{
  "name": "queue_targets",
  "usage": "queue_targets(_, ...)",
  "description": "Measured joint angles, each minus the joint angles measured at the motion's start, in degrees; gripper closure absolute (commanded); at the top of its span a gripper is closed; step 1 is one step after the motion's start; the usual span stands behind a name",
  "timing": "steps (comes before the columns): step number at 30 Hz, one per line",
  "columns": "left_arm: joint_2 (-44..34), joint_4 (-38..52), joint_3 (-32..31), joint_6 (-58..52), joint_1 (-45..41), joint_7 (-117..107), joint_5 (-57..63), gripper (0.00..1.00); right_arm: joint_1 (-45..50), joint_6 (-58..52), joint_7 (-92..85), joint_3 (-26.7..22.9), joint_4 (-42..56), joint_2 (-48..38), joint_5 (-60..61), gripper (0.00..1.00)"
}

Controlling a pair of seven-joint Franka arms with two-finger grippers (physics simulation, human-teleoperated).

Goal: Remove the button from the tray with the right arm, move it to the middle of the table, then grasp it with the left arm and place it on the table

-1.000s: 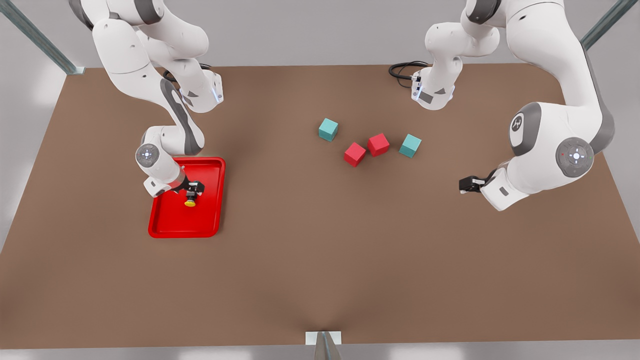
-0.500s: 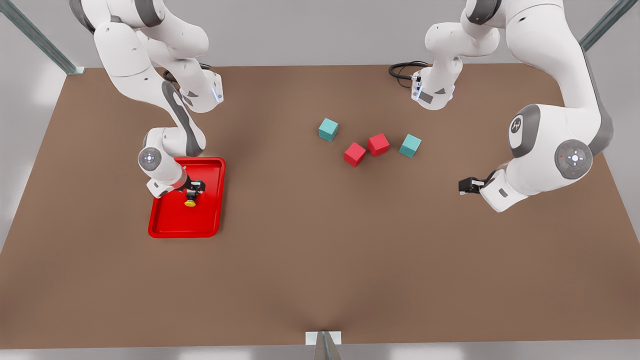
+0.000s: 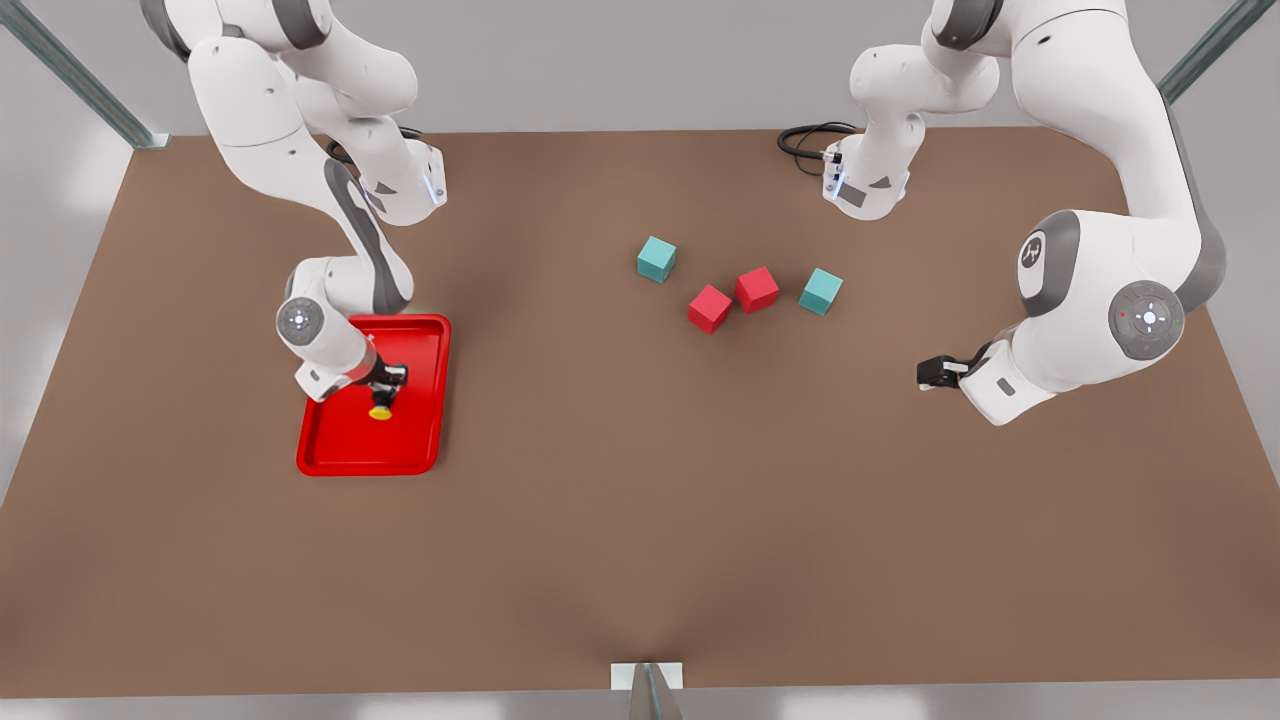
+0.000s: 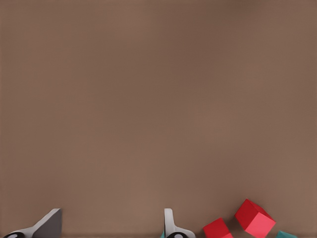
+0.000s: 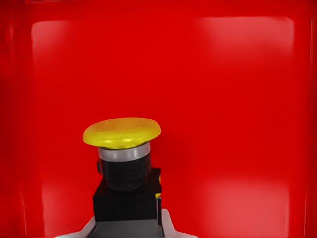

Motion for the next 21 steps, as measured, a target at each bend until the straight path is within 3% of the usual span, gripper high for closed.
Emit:
queue_targets(7, 0.00, 0.00, 0.00, 0.01, 0.00, 0.00, -0.03, 0.00, 1.76, -4.67, 1.07, 8.54, 9.55, -0.37, 0.25, 0.58)
queue_targets(11, 0.00, 0.00, -0.02, 0.01, 0.00, 0.00, -0.04, 0.00, 9.28, -7.48, 4.72, 9.35, 17.14, 2.77, 0.32, 0.58)
queue_targets(21, 0.22, 0.00, 0.00, 0.11, 0.00, 0.01, -0.07, 0.00, 26.20, -14.64, 21.75, 9.41, 48.59, 22.60, 0.69, 0.58)
